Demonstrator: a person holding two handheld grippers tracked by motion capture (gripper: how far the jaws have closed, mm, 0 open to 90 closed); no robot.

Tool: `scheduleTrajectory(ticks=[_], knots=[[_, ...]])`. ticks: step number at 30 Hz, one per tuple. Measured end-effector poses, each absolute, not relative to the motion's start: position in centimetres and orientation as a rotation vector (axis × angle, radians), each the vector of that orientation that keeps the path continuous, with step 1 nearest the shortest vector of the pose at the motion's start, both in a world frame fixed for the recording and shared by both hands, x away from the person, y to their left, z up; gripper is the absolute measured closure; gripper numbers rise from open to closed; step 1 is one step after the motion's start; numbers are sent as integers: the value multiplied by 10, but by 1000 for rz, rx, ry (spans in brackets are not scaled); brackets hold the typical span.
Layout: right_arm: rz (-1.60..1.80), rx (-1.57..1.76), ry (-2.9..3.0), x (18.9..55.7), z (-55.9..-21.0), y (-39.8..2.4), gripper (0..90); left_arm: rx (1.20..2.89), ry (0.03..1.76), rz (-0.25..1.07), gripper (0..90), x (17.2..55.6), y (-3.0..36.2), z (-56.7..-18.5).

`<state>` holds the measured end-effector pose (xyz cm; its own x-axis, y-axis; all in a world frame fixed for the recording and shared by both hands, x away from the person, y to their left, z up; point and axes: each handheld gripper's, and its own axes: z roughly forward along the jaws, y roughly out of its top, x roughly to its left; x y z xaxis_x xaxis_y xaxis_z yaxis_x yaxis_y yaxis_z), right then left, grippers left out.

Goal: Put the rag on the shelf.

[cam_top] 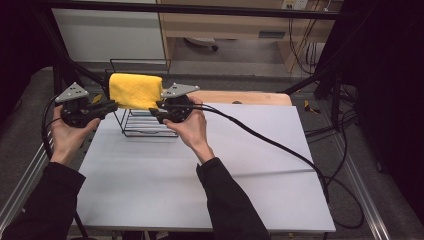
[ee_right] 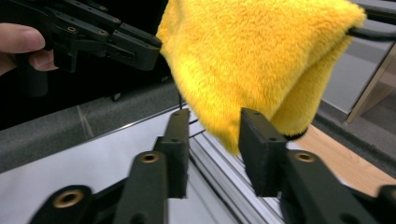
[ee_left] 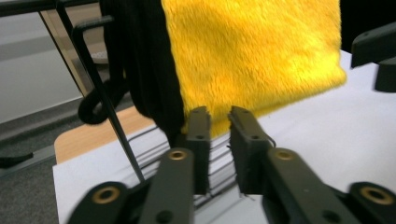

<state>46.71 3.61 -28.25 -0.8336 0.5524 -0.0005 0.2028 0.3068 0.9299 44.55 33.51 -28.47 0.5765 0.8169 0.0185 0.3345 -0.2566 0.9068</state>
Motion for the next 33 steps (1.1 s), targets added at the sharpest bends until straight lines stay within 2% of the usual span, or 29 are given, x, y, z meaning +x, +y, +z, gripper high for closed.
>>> scheduleTrajectory(ticks=[13, 19, 21, 33], knots=[[1447, 792, 2249, 453, -293, -30, 246, 1890, 976, 576, 320, 426, 330, -325], [1436, 875, 2232, 449, -312, -72, 138, 1901, 985, 542, 163, 422, 322, -350], [1428, 903, 2220, 447, -320, -86, 115, 1898, 987, 536, 131, 419, 319, -359], [1436, 1027, 2168, 424, -373, -166, 38, 1915, 979, 481, 109, 400, 301, -405]])
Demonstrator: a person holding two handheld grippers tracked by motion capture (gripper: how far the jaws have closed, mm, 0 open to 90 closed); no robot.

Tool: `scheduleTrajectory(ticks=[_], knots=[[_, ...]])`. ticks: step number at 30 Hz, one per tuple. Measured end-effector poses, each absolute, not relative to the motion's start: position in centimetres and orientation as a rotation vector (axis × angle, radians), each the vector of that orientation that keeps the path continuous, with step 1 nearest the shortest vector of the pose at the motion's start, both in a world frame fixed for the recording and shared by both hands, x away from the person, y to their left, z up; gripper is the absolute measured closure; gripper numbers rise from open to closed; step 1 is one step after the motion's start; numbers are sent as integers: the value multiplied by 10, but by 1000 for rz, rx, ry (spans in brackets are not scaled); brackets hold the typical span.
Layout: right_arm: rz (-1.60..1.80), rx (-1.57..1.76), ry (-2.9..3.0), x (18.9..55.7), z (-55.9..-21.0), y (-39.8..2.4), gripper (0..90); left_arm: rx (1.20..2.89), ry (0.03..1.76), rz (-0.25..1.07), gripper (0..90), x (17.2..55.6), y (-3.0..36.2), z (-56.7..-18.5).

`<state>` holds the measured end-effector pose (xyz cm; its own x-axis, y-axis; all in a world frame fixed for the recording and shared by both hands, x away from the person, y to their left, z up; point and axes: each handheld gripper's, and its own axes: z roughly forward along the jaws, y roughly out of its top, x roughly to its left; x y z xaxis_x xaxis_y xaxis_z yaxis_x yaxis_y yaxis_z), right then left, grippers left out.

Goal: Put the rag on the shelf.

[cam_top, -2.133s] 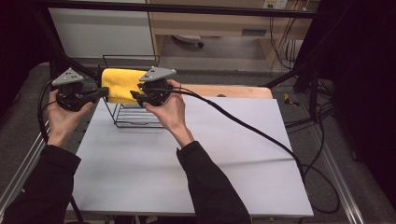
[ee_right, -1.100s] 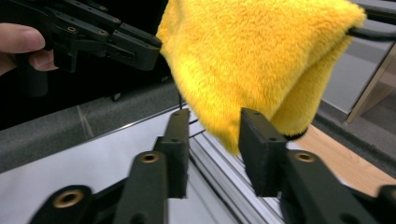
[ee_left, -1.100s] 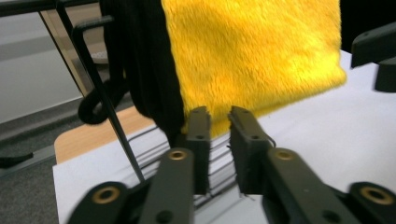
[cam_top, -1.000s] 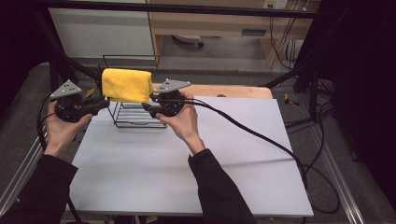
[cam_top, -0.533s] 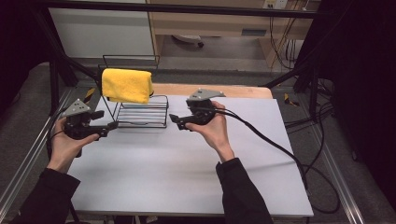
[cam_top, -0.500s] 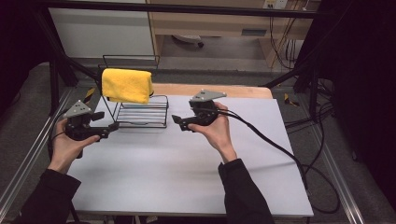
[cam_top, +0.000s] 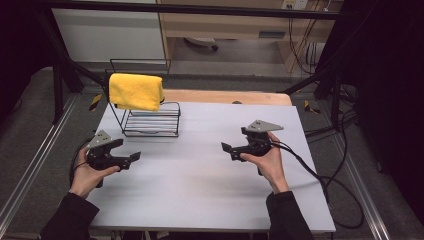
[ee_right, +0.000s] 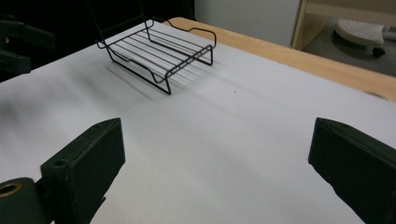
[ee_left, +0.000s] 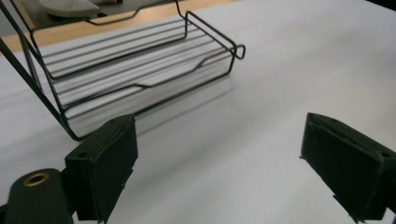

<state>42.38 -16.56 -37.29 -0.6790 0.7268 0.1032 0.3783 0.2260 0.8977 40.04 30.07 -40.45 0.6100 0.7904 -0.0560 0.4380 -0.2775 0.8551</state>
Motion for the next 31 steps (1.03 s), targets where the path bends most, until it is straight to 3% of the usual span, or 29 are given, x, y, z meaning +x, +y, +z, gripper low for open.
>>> scheduleTrajectory(ticks=[17, 31], knots=[[1396, 1132, 2162, 387, -430, -243, 17, 1981, 922, 493, 105, 377, 287, -433], [1342, 1158, 2205, 373, -449, -257, 12, 2021, 903, 483, 94, 373, 285, -444]])
